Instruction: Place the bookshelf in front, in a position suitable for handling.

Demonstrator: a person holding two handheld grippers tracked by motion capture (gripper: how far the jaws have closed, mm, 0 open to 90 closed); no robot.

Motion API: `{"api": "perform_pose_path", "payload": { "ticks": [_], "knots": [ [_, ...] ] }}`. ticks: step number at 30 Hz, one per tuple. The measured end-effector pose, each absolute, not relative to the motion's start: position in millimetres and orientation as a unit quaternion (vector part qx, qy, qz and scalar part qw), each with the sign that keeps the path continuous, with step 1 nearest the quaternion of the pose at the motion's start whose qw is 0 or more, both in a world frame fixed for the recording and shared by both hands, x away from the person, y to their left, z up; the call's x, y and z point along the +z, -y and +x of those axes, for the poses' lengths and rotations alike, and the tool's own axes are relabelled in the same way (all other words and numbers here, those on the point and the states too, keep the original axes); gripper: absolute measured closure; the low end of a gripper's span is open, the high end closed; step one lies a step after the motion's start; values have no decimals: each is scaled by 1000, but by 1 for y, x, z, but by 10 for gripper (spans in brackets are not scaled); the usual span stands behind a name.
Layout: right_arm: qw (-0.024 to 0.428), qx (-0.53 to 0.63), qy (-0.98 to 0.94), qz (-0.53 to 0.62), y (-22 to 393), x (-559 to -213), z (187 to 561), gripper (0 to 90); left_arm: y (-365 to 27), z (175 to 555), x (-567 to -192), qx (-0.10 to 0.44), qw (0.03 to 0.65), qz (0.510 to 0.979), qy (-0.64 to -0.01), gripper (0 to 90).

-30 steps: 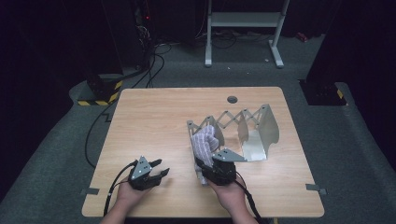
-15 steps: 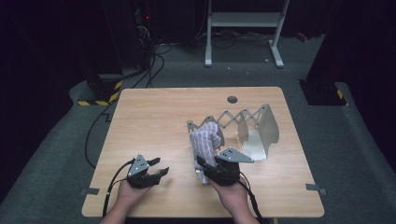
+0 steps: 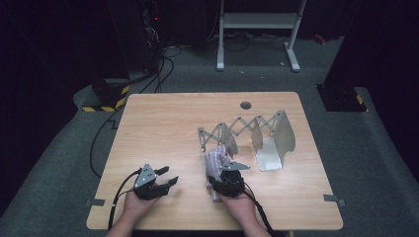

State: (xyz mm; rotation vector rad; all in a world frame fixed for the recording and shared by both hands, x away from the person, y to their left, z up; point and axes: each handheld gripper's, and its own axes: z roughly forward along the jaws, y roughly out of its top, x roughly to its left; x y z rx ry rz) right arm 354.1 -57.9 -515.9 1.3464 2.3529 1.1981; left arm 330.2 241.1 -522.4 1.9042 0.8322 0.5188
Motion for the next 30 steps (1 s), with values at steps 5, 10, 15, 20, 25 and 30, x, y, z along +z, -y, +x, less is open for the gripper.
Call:
{"api": "perform_pose_path", "payload": {
  "ticks": [5,10,15,20,25,30],
  "knots": [
    [100,401,-792,449,56,-517,352,639,-240,331,-523,212,475,782,-342,431],
    [99,416,-787,445,57,-506,348,639,-241,331,-524,214,468,784,-348,431],
    [113,443,-778,431,58,-486,339,637,-241,331,-524,217,466,783,-351,434],
    [122,479,-762,419,62,-462,331,636,-241,330,-524,219,467,782,-350,435],
    [129,513,-745,407,68,-439,322,635,-241,329,-522,222,472,779,-347,436],
    [145,532,-736,393,70,-422,313,635,-241,328,-521,224,472,780,-345,436]
  ]
}}
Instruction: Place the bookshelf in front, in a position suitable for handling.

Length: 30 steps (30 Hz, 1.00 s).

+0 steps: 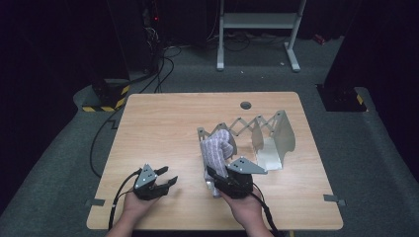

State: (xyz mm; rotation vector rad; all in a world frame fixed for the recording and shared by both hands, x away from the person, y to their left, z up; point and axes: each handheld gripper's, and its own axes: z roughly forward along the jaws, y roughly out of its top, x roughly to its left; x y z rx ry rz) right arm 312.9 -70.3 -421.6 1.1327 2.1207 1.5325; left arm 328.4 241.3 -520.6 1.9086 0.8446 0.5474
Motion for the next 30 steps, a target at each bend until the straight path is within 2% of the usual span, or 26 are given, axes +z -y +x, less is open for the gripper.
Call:
{"api": "perform_pose_path", "payload": {
  "ticks": [9,19,26,30],
  "knots": [
    [144,531,-735,396,69,-424,313,635,-241,329,-521,225,471,781,-344,436],
    [96,443,-779,433,57,-487,343,634,-241,328,-521,224,470,781,-344,436],
    [122,371,-811,435,47,-511,368,634,-243,328,-519,228,471,780,-345,436],
    [133,355,-824,421,37,-510,376,637,-244,328,-519,229,470,780,-344,436]
  ]
}}
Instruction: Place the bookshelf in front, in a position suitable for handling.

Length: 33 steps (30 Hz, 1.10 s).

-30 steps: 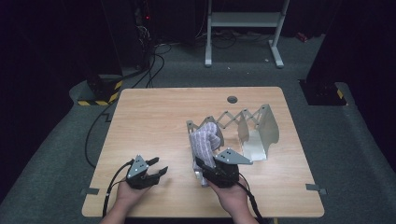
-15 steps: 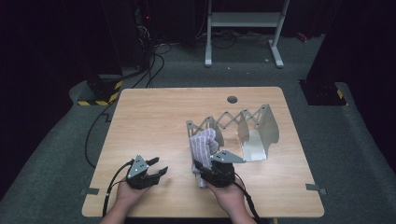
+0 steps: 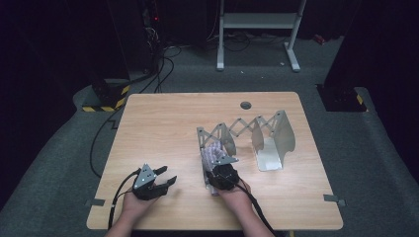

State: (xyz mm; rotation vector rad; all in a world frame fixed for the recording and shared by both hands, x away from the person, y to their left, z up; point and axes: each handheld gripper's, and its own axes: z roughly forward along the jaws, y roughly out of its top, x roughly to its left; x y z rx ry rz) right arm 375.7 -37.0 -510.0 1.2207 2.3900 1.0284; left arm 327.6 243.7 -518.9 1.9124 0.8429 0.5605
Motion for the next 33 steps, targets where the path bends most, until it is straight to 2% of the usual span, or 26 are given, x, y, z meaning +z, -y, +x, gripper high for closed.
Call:
{"api": "perform_pose_path", "payload": {
  "ticks": [5,22,27,33],
  "knots": [
    [149,368,-825,402,31,-496,377,642,-244,327,-519,229,469,782,-340,436],
    [230,456,-780,362,34,-411,370,644,-243,327,-518,230,469,784,-334,437],
    [231,450,-782,364,33,-413,374,645,-244,328,-517,231,469,784,-334,437],
    [214,424,-797,373,31,-437,379,646,-244,328,-517,229,469,784,-335,437]
  ]
}}
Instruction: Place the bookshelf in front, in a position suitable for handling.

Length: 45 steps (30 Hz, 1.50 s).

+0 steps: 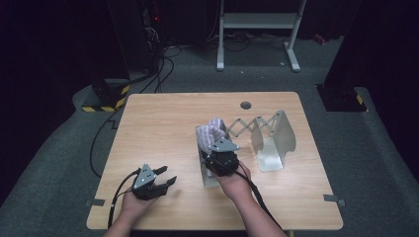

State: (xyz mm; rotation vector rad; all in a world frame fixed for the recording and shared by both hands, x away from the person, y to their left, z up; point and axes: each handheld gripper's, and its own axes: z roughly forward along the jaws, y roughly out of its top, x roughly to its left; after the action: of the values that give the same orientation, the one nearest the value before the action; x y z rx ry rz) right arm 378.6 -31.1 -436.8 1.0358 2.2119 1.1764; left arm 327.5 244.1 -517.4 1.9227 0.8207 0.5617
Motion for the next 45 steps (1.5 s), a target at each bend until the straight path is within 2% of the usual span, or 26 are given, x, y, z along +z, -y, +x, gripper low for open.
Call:
{"api": "perform_pose_path", "payload": {
  "ticks": [9,17,25,38,42,45],
  "knots": [
    [166,373,-821,399,29,-485,386,645,-244,327,-517,229,468,786,-333,437],
    [136,338,-838,406,28,-510,393,640,-244,327,-517,227,468,787,-332,437],
    [158,361,-828,398,29,-492,387,642,-244,328,-517,226,468,787,-332,437],
    [234,452,-782,360,32,-415,372,644,-243,328,-518,225,466,790,-330,437],
    [246,462,-774,356,33,-407,371,644,-243,328,-518,225,466,790,-330,437],
    [241,456,-777,361,33,-413,374,646,-243,328,-518,225,466,789,-330,437]
  ]
}}
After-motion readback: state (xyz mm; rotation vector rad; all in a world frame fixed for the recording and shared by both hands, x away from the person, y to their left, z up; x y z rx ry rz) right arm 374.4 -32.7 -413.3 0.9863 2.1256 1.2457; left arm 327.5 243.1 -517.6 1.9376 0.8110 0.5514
